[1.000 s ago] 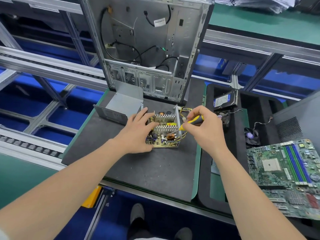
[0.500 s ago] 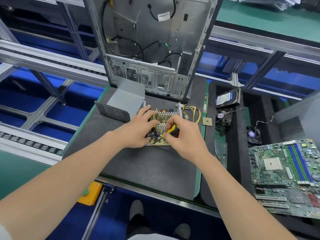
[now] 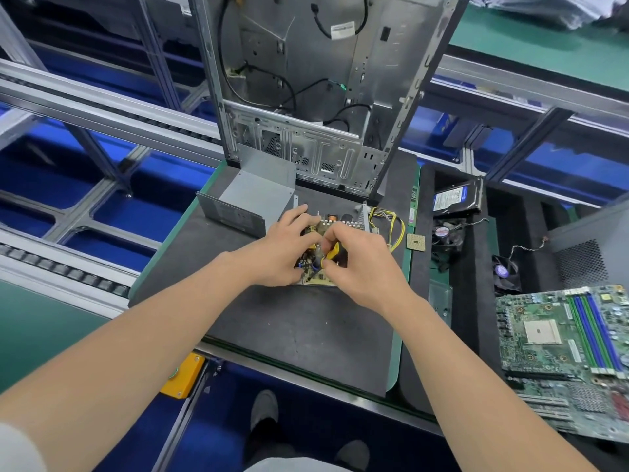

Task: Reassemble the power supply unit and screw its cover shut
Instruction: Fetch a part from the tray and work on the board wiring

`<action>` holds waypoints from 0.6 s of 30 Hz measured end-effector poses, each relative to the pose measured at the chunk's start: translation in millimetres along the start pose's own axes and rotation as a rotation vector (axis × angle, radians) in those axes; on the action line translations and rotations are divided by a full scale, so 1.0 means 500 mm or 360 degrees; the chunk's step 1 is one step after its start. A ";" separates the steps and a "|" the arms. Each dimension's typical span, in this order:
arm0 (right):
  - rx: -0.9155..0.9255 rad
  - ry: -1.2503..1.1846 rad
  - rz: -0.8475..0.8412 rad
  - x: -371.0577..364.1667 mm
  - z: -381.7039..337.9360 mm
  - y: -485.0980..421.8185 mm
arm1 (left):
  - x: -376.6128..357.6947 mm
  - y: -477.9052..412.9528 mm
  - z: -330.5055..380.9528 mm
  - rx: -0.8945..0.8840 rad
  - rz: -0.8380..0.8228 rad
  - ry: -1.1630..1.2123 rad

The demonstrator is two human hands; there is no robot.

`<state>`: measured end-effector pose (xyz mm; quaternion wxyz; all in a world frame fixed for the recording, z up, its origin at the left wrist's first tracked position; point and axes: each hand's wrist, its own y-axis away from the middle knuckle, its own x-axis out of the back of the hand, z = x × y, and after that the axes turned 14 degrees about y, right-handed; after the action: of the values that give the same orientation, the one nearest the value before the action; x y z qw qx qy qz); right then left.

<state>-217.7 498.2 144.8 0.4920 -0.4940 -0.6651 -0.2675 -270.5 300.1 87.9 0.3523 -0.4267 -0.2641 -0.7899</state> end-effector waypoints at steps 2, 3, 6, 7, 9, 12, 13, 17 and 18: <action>0.0000 0.0010 -0.0021 0.000 -0.001 -0.002 | 0.000 0.000 0.001 0.0009 -0.0007 -0.0004; -0.0001 0.0012 -0.0030 0.000 0.000 -0.004 | 0.000 0.000 0.001 0.0009 -0.0009 -0.0003; 0.0006 0.0013 -0.0044 0.001 0.000 -0.006 | 0.000 0.000 0.001 -0.0004 -0.0007 0.0008; 0.0010 0.0015 -0.0049 0.001 0.000 -0.007 | 0.001 0.001 0.001 -0.0010 -0.0004 0.0013; 0.0022 0.0032 -0.0062 0.001 0.000 -0.010 | 0.000 0.001 0.000 -0.0020 0.0005 0.0025; 0.0040 0.0041 -0.0095 0.004 -0.001 -0.014 | -0.001 0.002 -0.001 -0.0035 0.0013 0.0041; 0.0052 0.0041 -0.0107 0.006 -0.002 -0.016 | -0.001 0.003 -0.002 -0.0035 0.0014 0.0043; 0.0118 0.0067 -0.0142 0.009 -0.004 -0.021 | -0.002 0.002 -0.002 -0.0055 0.0029 0.0056; 0.0127 0.0080 -0.0151 0.008 -0.004 -0.022 | -0.003 0.002 -0.002 -0.0062 0.0031 0.0059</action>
<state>-227.1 494.2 150.6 0.5147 -0.4351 -0.6852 -0.2761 -269.8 299.2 86.1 0.3566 -0.4212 -0.2379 -0.7993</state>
